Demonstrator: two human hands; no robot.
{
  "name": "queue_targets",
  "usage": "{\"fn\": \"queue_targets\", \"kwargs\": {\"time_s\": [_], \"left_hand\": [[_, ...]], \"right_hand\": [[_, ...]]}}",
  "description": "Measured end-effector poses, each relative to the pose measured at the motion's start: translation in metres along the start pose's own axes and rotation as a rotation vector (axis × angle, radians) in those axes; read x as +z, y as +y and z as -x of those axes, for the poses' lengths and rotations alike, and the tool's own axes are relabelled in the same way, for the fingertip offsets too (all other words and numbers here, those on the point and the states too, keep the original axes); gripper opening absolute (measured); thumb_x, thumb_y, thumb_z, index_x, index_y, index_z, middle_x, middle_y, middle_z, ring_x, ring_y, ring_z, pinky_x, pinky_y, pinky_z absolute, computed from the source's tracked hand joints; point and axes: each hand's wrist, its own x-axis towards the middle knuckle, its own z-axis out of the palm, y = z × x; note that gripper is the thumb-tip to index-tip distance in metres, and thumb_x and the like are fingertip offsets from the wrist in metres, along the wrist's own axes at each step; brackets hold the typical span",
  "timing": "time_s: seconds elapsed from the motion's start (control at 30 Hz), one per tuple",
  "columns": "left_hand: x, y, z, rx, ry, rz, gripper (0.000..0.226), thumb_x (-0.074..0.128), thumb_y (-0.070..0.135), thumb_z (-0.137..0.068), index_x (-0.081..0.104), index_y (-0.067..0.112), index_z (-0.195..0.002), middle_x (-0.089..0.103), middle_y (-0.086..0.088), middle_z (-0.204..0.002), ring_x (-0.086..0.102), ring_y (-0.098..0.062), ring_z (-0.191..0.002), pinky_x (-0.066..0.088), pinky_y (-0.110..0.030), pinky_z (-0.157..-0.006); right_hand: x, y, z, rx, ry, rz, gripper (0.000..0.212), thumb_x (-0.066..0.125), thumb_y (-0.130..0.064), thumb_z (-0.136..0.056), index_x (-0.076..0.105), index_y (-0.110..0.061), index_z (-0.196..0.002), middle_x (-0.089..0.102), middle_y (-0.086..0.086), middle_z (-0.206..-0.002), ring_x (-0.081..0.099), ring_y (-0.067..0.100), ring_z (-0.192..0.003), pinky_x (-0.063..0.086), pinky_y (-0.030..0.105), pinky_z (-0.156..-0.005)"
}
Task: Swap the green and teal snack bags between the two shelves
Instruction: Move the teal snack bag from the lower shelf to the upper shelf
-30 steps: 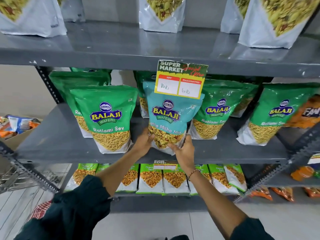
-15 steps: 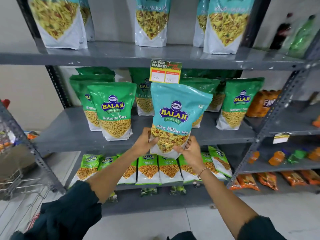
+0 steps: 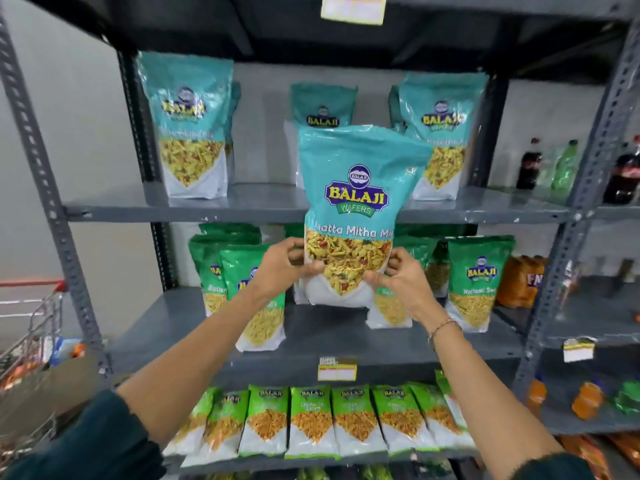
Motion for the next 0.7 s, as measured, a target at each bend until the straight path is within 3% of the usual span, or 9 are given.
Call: {"fn": "queue_targets", "kwargs": {"time_s": [0.13, 0.2, 0.33, 0.43, 0.5, 0.6, 0.7], "left_hand": [[-0.022, 0.036, -0.027, 0.054, 0.064, -0.039, 0.048, 0.079, 0.014, -0.069, 0.056, 0.007, -0.110, 0.073, -0.009, -0.102, 0.069, -0.015, -0.087, 0.058, -0.029, -0.081], [-0.031, 0.047, -0.041, 0.080, 0.083, -0.082, 0.049, 0.079, 0.018, -0.068, 0.056, 0.008, -0.111, 0.072, -0.009, -0.105, 0.069, -0.019, -0.093, 0.056, -0.035, -0.087], [-0.049, 0.060, -0.076, 0.119, 0.134, -0.095, 0.053, 0.079, 0.021, -0.069, 0.056, 0.006, -0.115, 0.072, -0.009, -0.107, 0.068, -0.020, -0.097, 0.053, -0.032, -0.088], [-0.059, 0.064, -0.106, 0.132, 0.166, -0.090, 0.055, 0.078, 0.021, -0.070, 0.055, 0.007, -0.118, 0.071, -0.009, -0.110, 0.067, -0.020, -0.098, 0.053, -0.036, -0.091], [-0.061, 0.063, -0.125, 0.147, 0.194, -0.085, 0.052, 0.077, 0.019, -0.072, 0.056, 0.006, -0.118, 0.069, -0.007, -0.110, 0.066, -0.017, -0.095, 0.055, -0.031, -0.087], [-0.060, 0.056, -0.154, 0.180, 0.228, -0.105, 0.048, 0.074, 0.017, -0.075, 0.058, 0.006, -0.119, 0.069, -0.006, -0.110, 0.065, -0.012, -0.090, 0.054, -0.010, -0.067], [-0.058, 0.047, -0.185, 0.175, 0.236, -0.125, 0.049, 0.074, 0.018, -0.075, 0.058, 0.007, -0.120, 0.069, -0.007, -0.114, 0.064, -0.012, -0.094, 0.051, -0.008, -0.065]], "right_hand": [[0.004, -0.034, -0.037, -0.072, -0.015, -0.025, 0.048, 0.083, -0.021, -0.053, 0.056, -0.012, -0.092, 0.070, 0.008, -0.096, 0.069, 0.019, -0.089, 0.056, 0.029, -0.077], [0.008, -0.047, -0.057, -0.093, -0.012, -0.024, 0.041, 0.081, -0.015, -0.059, 0.057, -0.012, -0.092, 0.070, 0.007, -0.096, 0.069, 0.018, -0.088, 0.057, 0.026, -0.076], [0.015, -0.066, -0.097, -0.131, -0.013, -0.025, 0.031, 0.078, -0.007, -0.066, 0.060, -0.012, -0.091, 0.070, 0.002, -0.091, 0.069, 0.006, -0.077, 0.054, 0.016, -0.066], [0.020, -0.073, -0.131, -0.153, -0.005, -0.015, 0.030, 0.079, -0.010, -0.065, 0.061, -0.012, -0.089, 0.070, 0.001, -0.089, 0.069, 0.009, -0.081, 0.055, 0.019, -0.071], [0.023, -0.072, -0.153, -0.164, 0.008, 0.001, 0.029, 0.080, -0.011, -0.064, 0.062, -0.014, -0.087, 0.070, 0.002, -0.089, 0.068, 0.013, -0.084, 0.055, 0.021, -0.074], [0.025, -0.065, -0.185, -0.158, 0.020, 0.012, 0.034, 0.081, -0.011, -0.063, 0.063, -0.011, -0.093, 0.071, 0.002, -0.092, 0.068, 0.013, -0.085, 0.055, 0.018, -0.071], [0.024, -0.055, -0.214, -0.134, 0.024, 0.008, 0.038, 0.080, -0.008, -0.063, 0.063, -0.007, -0.097, 0.070, 0.001, -0.092, 0.067, 0.010, -0.084, 0.055, 0.015, -0.067]]}}
